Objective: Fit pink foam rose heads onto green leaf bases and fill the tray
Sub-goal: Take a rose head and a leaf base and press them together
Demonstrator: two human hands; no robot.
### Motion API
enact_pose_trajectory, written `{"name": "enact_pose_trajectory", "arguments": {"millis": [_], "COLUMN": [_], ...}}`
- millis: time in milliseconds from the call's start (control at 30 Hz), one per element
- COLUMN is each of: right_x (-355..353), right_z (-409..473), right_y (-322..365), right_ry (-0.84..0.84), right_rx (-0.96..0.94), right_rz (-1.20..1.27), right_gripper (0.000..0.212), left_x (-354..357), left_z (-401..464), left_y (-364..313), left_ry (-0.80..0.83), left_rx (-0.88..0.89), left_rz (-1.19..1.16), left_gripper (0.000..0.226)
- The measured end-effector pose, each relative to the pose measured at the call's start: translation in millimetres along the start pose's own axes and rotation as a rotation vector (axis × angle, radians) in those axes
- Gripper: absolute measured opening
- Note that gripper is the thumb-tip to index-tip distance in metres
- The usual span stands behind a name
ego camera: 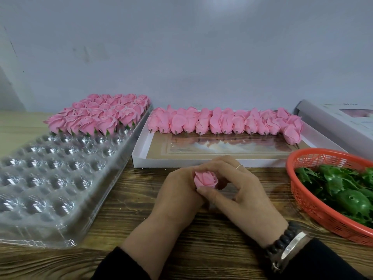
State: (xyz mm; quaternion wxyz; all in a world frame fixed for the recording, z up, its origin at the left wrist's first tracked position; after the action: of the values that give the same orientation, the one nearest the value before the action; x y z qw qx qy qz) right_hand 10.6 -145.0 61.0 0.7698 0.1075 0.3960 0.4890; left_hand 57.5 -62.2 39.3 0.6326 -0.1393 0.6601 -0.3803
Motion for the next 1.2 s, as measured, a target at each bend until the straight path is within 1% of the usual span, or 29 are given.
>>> {"name": "enact_pose_trajectory", "arguments": {"millis": [233, 400, 533, 667, 767, 833, 867, 933, 1033, 1200], "right_x": [1, 2, 2, 3, 0, -3, -6, -13, -19, -17], "right_z": [0, 0, -1, -3, -5, -5, -6, -8, -12, -14], "right_y": [-2, -5, -8, -15, -20, -23, -25, -31, -40, -46], "right_ry": [0.015, -0.008, -0.048, -0.105, -0.169, -0.21, -0.238, -0.307, -0.385, -0.41], "right_rx": [0.038, 0.07, 0.09, 0.162, 0.221, 0.26, 0.278, 0.316, 0.37, 0.406], "right_rz": [0.011, 0.04, 0.061, 0.193, 0.314, 0.355, 0.365, 0.373, 0.421, 0.507], "right_gripper": [0.022, 0.019, 0.017, 0.021, 0.02, 0.018, 0.017, 0.019, 0.018, 0.021], "left_x": [2, 2, 5, 6, 7, 6, 5, 2, -4, -4], "left_z": [0, -1, -2, -4, -5, -3, -2, -1, -4, -8], "left_y": [1, 1, 2, 0, -2, 0, 1, 2, -3, -14], "left_ry": [0.015, 0.011, 0.021, 0.06, 0.076, 0.073, 0.068, 0.034, -0.055, -0.106], "left_rx": [0.004, -0.004, -0.021, -0.023, 0.015, 0.01, 0.006, 0.008, 0.067, 0.168], "left_rz": [-0.025, -0.091, -0.179, -0.303, -0.374, -0.371, -0.374, -0.397, -0.308, -0.189], "left_gripper": [0.012, 0.031, 0.024, 0.039, 0.058, 0.071, 0.072, 0.064, 0.051, 0.055]}}
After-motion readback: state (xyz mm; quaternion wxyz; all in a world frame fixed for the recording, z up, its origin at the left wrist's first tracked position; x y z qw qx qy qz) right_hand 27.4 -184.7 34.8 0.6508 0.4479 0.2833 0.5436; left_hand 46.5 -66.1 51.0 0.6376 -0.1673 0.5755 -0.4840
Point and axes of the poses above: each hand's wrist, its own z-axis towards the middle knuckle, its own x-axis out of the palm, y = z × x, the point moved 8 cm from there along z, towards the middle knuckle, and after that the axes turned 13 degrees about -x, right-handed, at the moved point
